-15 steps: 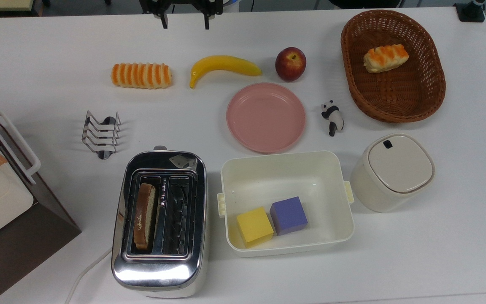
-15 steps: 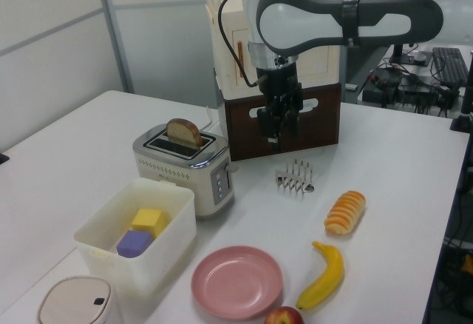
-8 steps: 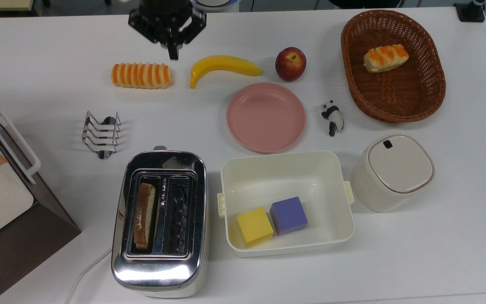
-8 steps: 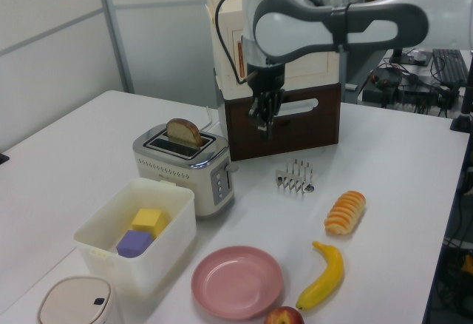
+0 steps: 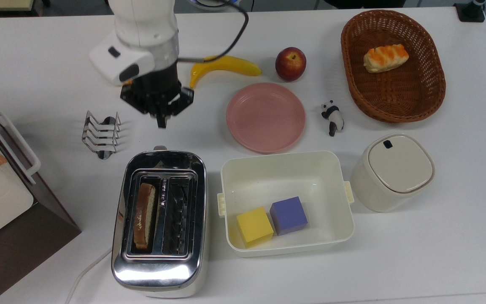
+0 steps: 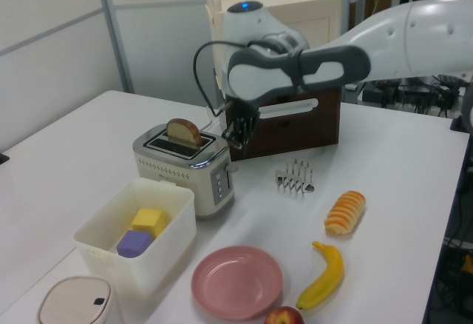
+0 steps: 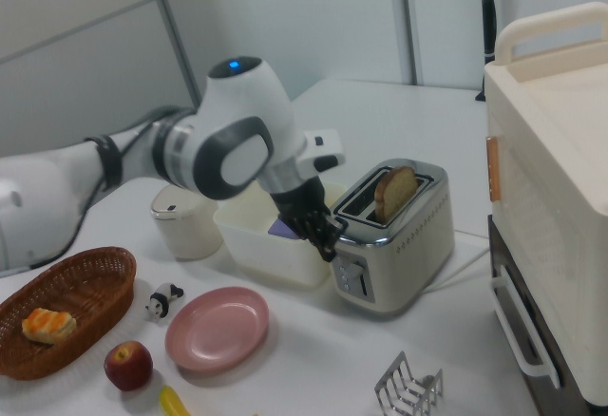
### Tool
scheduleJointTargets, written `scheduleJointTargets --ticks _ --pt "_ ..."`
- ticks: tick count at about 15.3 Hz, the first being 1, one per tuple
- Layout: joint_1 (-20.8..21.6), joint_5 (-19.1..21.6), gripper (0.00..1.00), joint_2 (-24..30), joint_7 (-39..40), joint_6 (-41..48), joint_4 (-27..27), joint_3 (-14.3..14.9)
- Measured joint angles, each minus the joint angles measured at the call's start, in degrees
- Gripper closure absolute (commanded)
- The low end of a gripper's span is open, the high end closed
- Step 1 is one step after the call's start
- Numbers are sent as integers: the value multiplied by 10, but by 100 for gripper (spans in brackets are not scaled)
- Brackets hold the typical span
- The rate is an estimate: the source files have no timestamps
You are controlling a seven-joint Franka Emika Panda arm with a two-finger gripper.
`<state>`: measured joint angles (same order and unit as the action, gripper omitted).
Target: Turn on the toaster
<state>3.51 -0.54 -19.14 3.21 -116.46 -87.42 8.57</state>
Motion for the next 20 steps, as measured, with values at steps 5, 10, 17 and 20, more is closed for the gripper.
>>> scheduleJointTargets --ticks 5,10,17,20 --pt "-3 0 100 -67 0 -77 5 0" --pt "-1 -15 100 -100 0 -80 12 -1" --pt "-1 -23 96 -98 1 -69 23 -2" --pt "-2 -22 78 -50 18 18 36 -2"
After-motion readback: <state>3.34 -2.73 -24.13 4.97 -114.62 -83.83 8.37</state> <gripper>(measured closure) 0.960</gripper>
